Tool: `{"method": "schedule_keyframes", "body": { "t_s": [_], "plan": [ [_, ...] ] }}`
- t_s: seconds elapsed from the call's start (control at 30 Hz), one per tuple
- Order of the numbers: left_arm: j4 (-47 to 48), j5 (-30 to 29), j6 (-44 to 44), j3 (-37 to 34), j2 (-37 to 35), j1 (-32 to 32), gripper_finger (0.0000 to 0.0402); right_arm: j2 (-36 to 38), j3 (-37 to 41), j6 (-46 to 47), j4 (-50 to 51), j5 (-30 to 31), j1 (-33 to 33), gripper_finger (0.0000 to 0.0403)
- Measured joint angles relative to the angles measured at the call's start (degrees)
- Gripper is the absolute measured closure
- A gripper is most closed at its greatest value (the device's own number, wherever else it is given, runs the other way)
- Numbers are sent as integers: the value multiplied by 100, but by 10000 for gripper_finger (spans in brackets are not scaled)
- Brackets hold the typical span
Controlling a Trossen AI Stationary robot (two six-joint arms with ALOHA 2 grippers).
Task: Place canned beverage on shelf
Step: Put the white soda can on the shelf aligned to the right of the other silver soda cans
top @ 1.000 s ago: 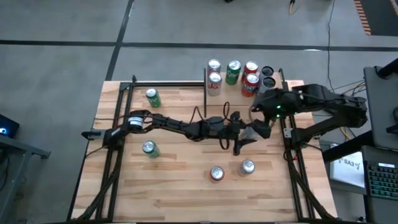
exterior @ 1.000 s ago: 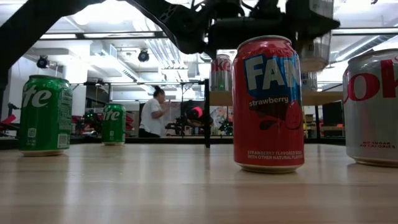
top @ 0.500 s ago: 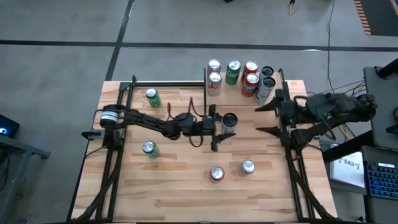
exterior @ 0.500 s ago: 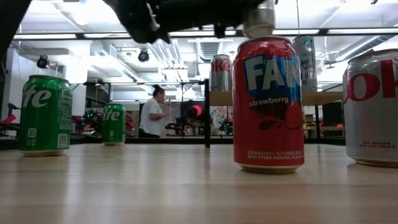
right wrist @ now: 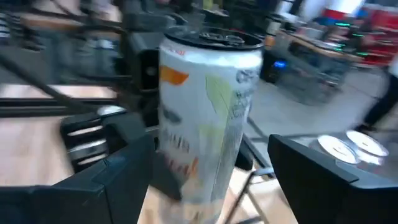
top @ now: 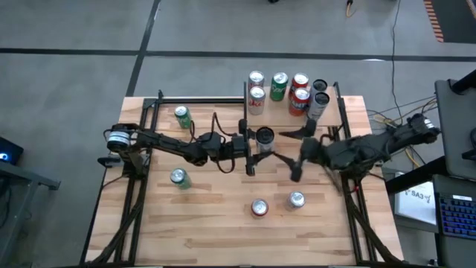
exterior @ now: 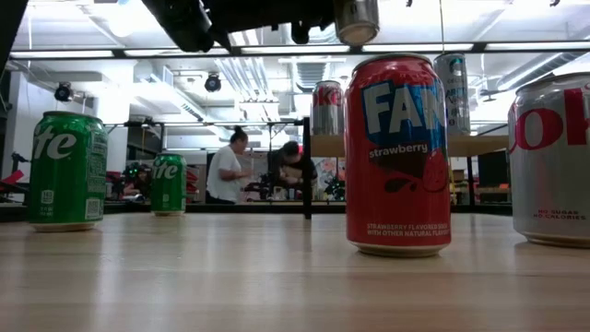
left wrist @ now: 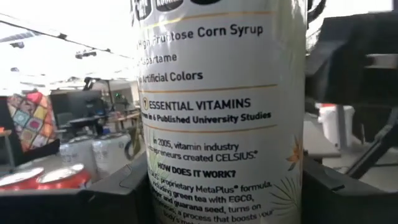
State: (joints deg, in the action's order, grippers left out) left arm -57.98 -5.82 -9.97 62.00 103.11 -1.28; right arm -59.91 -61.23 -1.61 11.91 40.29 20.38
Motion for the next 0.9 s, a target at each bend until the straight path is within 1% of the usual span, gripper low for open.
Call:
{"method": "schedule_keyframes", "body": {
  "t_s": [0.1,0.3,0.47,0.63,0.8,0.9],
  "plan": [
    [141,-133,-52,-3,24,-4,178,-330,-67,139,28,582,-2,101],
    [269,-282,-73,-4,24,-4,178,-634,-279,326,-125,707,-2,101],
    [288,-288,-71,-7,24,-4,178,-873,-407,509,-104,1062,-5,101],
    [240,-286,-72,4,44,-4,178,-972,-417,541,-292,1121,-69,101],
    [207,-286,-70,4,57,-2,178,-965,-413,359,-647,1131,-103,102],
    [193,-284,-68,4,57,-3,178,-968,-413,195,-854,1128,-109,116]
  ]
}}
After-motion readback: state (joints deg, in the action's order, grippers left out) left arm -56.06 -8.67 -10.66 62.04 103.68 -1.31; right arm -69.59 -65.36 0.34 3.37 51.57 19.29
